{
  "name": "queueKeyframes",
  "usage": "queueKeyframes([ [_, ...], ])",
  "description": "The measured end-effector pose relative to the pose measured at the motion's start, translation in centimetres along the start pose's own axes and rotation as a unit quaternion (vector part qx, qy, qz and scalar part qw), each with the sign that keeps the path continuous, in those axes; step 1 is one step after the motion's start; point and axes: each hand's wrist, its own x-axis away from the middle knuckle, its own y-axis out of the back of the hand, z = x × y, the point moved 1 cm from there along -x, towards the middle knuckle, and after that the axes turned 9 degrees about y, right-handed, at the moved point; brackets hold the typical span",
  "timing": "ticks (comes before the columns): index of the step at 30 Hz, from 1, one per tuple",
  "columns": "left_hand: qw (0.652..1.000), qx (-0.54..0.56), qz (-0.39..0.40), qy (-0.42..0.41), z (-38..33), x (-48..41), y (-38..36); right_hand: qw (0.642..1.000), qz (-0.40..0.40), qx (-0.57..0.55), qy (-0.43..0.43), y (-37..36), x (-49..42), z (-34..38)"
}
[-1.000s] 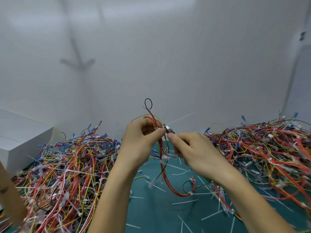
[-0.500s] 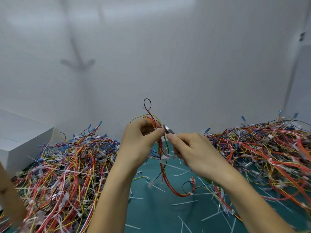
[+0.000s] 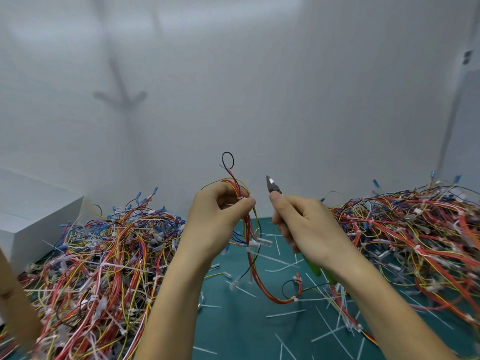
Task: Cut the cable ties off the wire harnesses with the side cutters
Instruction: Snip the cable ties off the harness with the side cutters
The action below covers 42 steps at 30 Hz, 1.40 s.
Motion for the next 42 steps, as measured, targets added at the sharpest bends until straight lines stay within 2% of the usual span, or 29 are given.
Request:
queueKeyframes([
  [8, 1.000, -0.025, 0.009, 0.006, 0.1, 0.0, -0.3, 0.999, 0.021, 0.032, 0.008, -0.6, 0.4, 0.2],
  [12, 0.999, -0.041, 0.015, 0.011, 0.1, 0.1, -0.3, 0.999, 0.008, 0.033, 0.007, -0.6, 0.4, 0.1],
  [17, 0.998, -0.055, -0.005, 0.022, 0.1, 0.3, -0.1, 0.999, -0.041, 0.011, 0.009, -0.3, 0.2, -0.1],
  [21, 0.998, -0.048, -0.029, 0.027, 0.2, 0.2, 0.1, 1.000, -0.018, -0.011, 0.004, 0.1, 0.2, 0.0],
  [26, 0.999, -0.018, -0.028, 0.010, 0.2, 0.0, 0.0, 1.000, 0.027, 0.005, 0.003, -0.4, 0.3, 0.0],
  [31, 0.999, -0.011, -0.021, -0.043, -0.2, 0.1, -0.1, 1.000, 0.013, -0.006, -0.014, -0.5, 0.3, 0.0],
  [36, 0.998, 0.029, -0.012, -0.045, -0.7, 0.4, -0.2, 0.996, -0.025, -0.091, -0.012, -0.2, 0.3, 0.4],
  [39, 0.999, 0.012, 0.001, -0.031, -0.7, 0.5, 0.1, 0.984, -0.068, -0.163, -0.016, 0.2, 0.1, 0.5],
  [42, 0.997, -0.017, 0.081, -0.009, -0.7, 0.6, 0.1, 0.968, -0.109, -0.224, -0.033, 0.8, -0.1, 0.3],
])
